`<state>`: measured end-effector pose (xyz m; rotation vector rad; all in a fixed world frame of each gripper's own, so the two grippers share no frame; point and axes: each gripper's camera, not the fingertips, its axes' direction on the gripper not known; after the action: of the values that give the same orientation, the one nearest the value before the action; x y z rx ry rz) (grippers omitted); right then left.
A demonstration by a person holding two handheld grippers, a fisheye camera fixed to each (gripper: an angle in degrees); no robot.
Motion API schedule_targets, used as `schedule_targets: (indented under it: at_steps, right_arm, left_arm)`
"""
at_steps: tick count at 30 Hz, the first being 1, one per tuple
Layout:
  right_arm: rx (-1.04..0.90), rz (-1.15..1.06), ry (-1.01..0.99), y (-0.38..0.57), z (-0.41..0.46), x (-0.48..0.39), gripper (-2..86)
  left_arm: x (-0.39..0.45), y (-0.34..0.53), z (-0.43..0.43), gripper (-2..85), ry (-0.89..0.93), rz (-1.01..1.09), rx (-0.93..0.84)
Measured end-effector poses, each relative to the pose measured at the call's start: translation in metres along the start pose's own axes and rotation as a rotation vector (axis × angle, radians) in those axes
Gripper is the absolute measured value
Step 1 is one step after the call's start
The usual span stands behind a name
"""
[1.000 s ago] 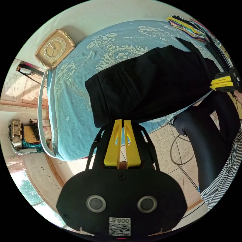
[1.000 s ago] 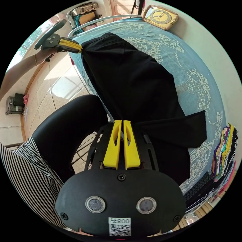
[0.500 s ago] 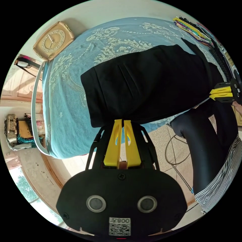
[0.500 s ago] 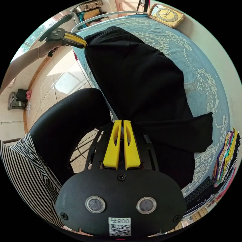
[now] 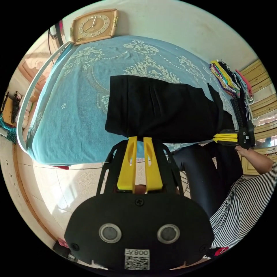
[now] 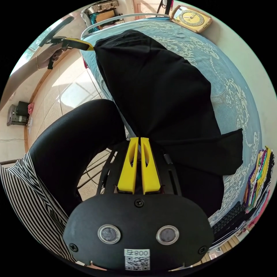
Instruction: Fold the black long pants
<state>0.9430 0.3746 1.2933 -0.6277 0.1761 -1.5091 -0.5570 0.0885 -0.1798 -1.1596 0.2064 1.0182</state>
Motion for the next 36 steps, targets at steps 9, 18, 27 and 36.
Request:
schedule_targets:
  at_steps: [9,18,27,36]
  right_arm:
    - [0.056,0.050,-0.029,0.023,-0.013,0.037,0.9]
    - [0.119,0.136,-0.134,0.051,-0.035,0.086,2.0]
    - [0.227,0.260,-0.336,0.084,-0.080,0.155,1.8]
    - [0.196,0.349,-0.383,0.101,-0.088,0.200,1.5]
  left_arm:
    - [0.052,0.007,0.011,1.8,0.158,0.043,0.152]
    - [0.173,-0.047,0.103,0.3,0.173,0.371,-0.120]
    - [0.195,-0.058,0.126,0.1,0.178,0.349,-0.128]
    - [0.282,-0.069,0.123,0.1,0.144,0.525,-0.015]
